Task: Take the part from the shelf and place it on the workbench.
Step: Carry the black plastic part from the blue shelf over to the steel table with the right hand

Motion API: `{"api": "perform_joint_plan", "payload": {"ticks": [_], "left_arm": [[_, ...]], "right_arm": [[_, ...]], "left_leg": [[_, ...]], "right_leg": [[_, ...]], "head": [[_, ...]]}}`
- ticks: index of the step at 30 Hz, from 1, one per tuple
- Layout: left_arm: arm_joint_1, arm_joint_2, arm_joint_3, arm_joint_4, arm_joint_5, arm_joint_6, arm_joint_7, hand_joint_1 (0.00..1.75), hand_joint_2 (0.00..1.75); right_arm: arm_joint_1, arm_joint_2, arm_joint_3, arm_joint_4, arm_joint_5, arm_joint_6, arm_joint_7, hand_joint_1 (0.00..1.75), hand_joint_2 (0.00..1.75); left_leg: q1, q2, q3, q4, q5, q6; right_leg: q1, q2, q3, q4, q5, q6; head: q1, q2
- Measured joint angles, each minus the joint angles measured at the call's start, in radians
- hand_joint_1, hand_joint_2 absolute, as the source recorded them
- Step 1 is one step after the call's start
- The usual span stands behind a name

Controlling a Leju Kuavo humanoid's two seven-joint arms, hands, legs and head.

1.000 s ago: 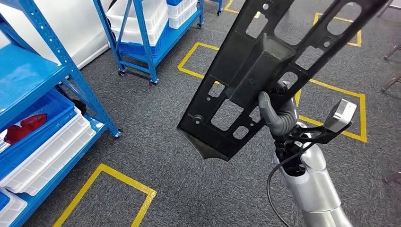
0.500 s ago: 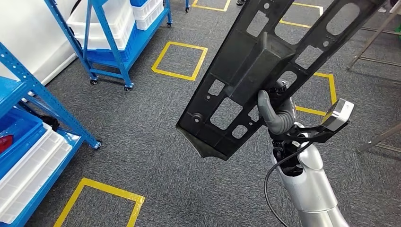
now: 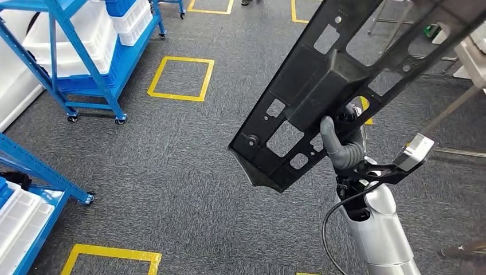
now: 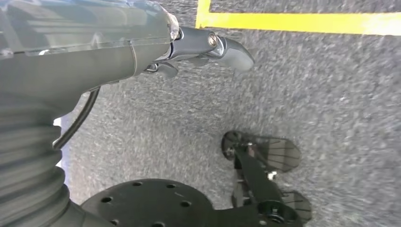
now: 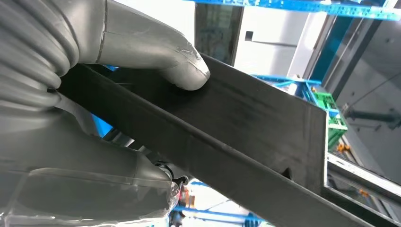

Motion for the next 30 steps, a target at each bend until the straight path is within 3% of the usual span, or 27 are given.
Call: {"api": "perform_joint_plan", "payload": {"ticks": [1,3,5,6,7,10,12,14,16,18,20,21,22,23,25,26,28,29,30], "left_arm": [[-0.002,0.000,0.000,0.000,0.001,0.000,-0.003,0.00,1.75],[-0.004,0.000,0.000,0.000,0.006,0.000,-0.006,0.00,1.75],[0.000,0.001,0.001,0.000,0.011,0.000,-0.006,0.00,1.75],[0.001,0.002,0.002,0.000,0.012,0.000,-0.005,0.00,1.75],[0.001,0.002,0.002,0.000,0.014,0.001,-0.002,0.00,1.75],[0.000,0.003,0.003,0.000,0.015,0.001,0.012,0.00,1.75],[0.000,0.003,0.003,0.000,0.015,0.001,0.024,0.00,1.75],[-0.001,0.004,0.003,0.000,0.013,0.002,0.035,0.00,1.75],[-0.002,0.005,0.003,0.000,0.010,0.001,0.040,0.00,1.75],[0.001,0.007,0.003,0.000,0.009,0.001,0.040,0.00,1.75],[0.008,0.009,0.003,0.000,0.009,0.000,0.038,0.00,1.75],[0.010,0.011,0.003,0.000,0.008,0.000,0.036,0.00,1.75],[0.012,0.013,0.004,0.000,0.008,-0.001,0.034,0.00,1.75],[0.012,0.014,0.004,0.000,0.007,-0.001,0.030,0.00,1.75],[0.013,0.018,0.004,0.000,0.004,-0.002,0.022,0.00,1.75],[0.014,0.020,0.004,0.000,0.002,-0.003,0.020,0.00,1.75],[0.013,0.022,0.003,0.000,-0.001,-0.004,0.017,0.00,1.75],[0.012,0.022,0.003,0.000,-0.002,-0.004,0.016,0.00,1.75],[0.011,0.023,0.003,0.000,-0.002,-0.004,0.014,0.00,1.75]], "right_arm": [[-0.005,0.003,-0.004,0.001,0.002,0.001,0.001,1.75,1.75],[-0.018,0.012,-0.008,0.004,0.006,0.002,0.004,1.75,1.75],[-0.026,0.022,-0.010,0.010,0.009,0.006,0.008,1.75,1.75],[-0.027,0.026,-0.011,0.014,0.012,0.007,0.011,1.75,1.75],[-0.027,0.029,-0.012,0.019,0.015,0.009,0.014,1.75,1.75],[-0.031,0.030,-0.015,0.029,0.036,0.011,0.023,1.75,1.75],[-0.035,0.031,-0.017,0.035,0.054,0.010,0.025,1.75,1.75],[-0.037,0.031,-0.021,0.043,0.072,0.008,0.026,1.75,1.75],[-0.041,0.031,-0.024,0.051,0.088,0.008,0.025,1.75,1.75],[-0.050,0.030,-0.025,0.060,0.096,0.013,0.024,1.75,1.75],[-0.055,0.029,-0.025,0.071,0.100,0.018,0.024,1.75,1.75],[-0.055,0.029,-0.025,0.076,0.102,0.019,0.025,1.75,1.75],[-0.056,0.029,-0.026,0.081,0.102,0.021,0.026,1.75,1.75],[-0.059,0.029,-0.026,0.086,0.101,0.024,0.028,1.75,1.75],[-0.069,0.029,-0.027,0.094,0.092,0.034,0.033,1.75,1.75],[-0.076,0.029,-0.028,0.097,0.086,0.040,0.035,1.75,1.75],[-0.088,0.028,-0.029,0.103,0.076,0.050,0.041,1.75,1.75],[-0.091,0.029,-0.030,0.106,0.072,0.054,0.043,1.75,1.75],[-0.094,0.030,-0.030,0.109,0.068,0.057,0.045,1.75,1.75]], "left_leg": [[0.001,0.013,0.002,-0.006,0.003,0.007],[-0.001,0.039,0.004,-0.012,0.006,0.016],[-0.004,0.066,0.004,-0.012,0.005,0.019],[-0.005,0.079,0.004,-0.011,0.004,0.019],[-0.005,0.091,0.005,-0.011,0.003,0.018],[-0.010,0.122,0.012,-0.011,-0.004,0.011],[-0.014,0.139,0.015,-0.011,-0.009,0.002],[-0.017,0.154,0.020,-0.013,-0.013,-0.008],[-0.014,0.124,0.016,0.009,-0.033,-0.018],[-0.010,0.069,-0.025,0.107,-0.090,-0.021],[-0.007,0.047,-0.088,0.242,-0.146,-0.023],[-0.006,0.045,-0.107,0.278,-0.149,-0.024],[-0.004,0.044,-0.109,0.275,-0.132,-0.025],[-0.002,0.040,-0.093,0.234,-0.098,-0.025],[0.004,0.007,-0.039,0.103,-0.026,-0.024],[0.006,-0.011,-0.018,0.053,-0.010,-0.023],[0.003,-0.023,-0.003,0.017,-0.011,-0.018],[0.003,-0.012,-0.002,0.014,-0.011,-0.013],[0.004,0.001,-0.001,0.010,-0.008,-0.007]], "right_leg": [[0.001,-0.025,-0.011,0.021,-0.013,0.006],[0.004,-0.093,-0.061,0.123,-0.066,0.015],[0.002,-0.122,-0.121,0.242,-0.112,0.021],[0.001,-0.126,-0.132,0.263,-0.111,0.022],[0.002,-0.130,-0.122,0.245,-0.093,0.021],[0.012,-0.172,-0.016,0.051,-0.013,0.004],[0.023,-0.188,0.014,-0.012,-0.002,-0.012],[0.023,-0.167,0.013,-0.017,-0.001,-0.026],[0.016,-0.146,0.019,-0.026,0.004,-0.038],[0.011,-0.126,0.023,-0.032,0.007,-0.046],[0.011,-0.100,0.023,-0.032,0.007,-0.049],[0.011,-0.086,0.023,-0.031,0.007,-0.049],[0.010,-0.070,0.023,-0.029,0.007,-0.048],[0.009,-0.055,0.024,-0.026,0.006,-0.046],[0.008,-0.027,0.020,-0.014,0.001,-0.038],[0.008,-0.013,0.014,-0.008,0.000,-0.032],[0.006,0.012,0.001,-0.002,0.003,-0.017],[0.004,0.024,-0.004,-0.003,0.006,-0.010],[0.003,0.021,-0.006,-0.002,0.007,-0.004]], "head": [[0.000,0.000],[0.000,0.000],[0.000,0.000],[0.000,0.000],[0.000,0.000],[0.000,0.000],[0.000,0.000],[0.000,0.000],[0.000,0.000],[0.000,0.000],[0.000,0.000],[0.000,0.000],[0.000,0.000],[0.000,0.000],[0.000,0.000],[0.000,0.000],[0.000,0.000],[0.000,0.000],[0.000,0.000]]}}
